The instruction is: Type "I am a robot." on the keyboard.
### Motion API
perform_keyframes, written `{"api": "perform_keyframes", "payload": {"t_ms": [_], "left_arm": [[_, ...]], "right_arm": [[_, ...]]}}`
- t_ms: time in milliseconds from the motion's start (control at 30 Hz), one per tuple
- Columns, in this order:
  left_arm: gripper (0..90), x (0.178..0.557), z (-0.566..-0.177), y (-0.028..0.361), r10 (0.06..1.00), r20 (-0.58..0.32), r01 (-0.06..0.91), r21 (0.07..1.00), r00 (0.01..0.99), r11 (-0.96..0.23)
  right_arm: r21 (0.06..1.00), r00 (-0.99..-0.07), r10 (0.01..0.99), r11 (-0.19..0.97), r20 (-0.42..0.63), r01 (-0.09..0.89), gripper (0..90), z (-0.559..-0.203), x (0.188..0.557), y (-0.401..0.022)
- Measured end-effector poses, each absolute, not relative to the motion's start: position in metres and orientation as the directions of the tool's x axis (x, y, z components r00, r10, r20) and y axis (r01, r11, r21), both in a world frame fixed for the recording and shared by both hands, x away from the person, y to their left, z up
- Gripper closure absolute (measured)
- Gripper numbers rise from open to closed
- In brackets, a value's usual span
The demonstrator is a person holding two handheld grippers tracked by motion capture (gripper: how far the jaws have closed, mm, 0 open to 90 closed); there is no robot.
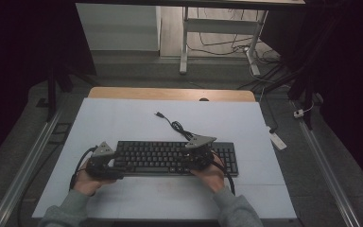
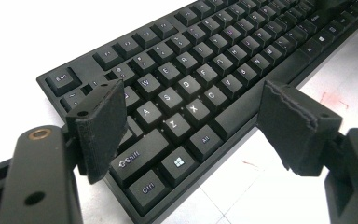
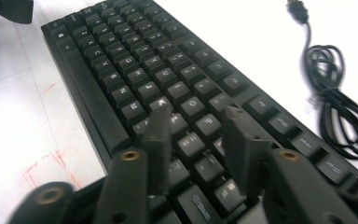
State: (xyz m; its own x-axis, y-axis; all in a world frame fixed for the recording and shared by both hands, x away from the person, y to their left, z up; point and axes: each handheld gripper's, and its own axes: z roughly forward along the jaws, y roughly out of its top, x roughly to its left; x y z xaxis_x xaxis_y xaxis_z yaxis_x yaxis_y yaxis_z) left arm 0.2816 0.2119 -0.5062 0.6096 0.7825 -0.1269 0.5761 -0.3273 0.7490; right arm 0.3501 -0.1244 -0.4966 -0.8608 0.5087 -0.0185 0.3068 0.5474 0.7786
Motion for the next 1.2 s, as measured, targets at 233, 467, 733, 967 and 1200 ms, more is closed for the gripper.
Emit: {"api": "perform_keyframes", "payload": {"t_ms": [233, 467, 733, 967, 1200], "left_arm": [[24.4, 0.282, -0.506, 0.211, 0.787, -0.118, 0.574, 0.749, 0.606, -0.330], [24.2, 0.282, -0.507, 0.211, 0.788, -0.117, 0.576, 0.747, 0.605, -0.332], [24.2, 0.281, -0.508, 0.211, 0.794, -0.111, 0.576, 0.749, 0.597, -0.328], [24.2, 0.274, -0.510, 0.215, 0.800, -0.109, 0.573, 0.754, 0.590, -0.320], [24.2, 0.265, -0.512, 0.225, 0.805, -0.127, 0.571, 0.768, 0.580, -0.290]], "right_arm": [[0.797, -0.847, 0.531, 0.525, -0.034, 0.297, 49.8, -0.493, 0.341, -0.152], [0.804, -0.835, 0.549, 0.513, -0.038, 0.301, 46.6, -0.495, 0.338, -0.166], [0.811, -0.822, 0.567, 0.506, -0.054, 0.295, 44.5, -0.495, 0.331, -0.178], [0.818, -0.788, 0.612, 0.486, -0.069, 0.306, 43.7, -0.493, 0.319, -0.214], [0.835, -0.743, 0.665, 0.447, -0.070, 0.322, 42.8, -0.496, 0.304, -0.258]]}}
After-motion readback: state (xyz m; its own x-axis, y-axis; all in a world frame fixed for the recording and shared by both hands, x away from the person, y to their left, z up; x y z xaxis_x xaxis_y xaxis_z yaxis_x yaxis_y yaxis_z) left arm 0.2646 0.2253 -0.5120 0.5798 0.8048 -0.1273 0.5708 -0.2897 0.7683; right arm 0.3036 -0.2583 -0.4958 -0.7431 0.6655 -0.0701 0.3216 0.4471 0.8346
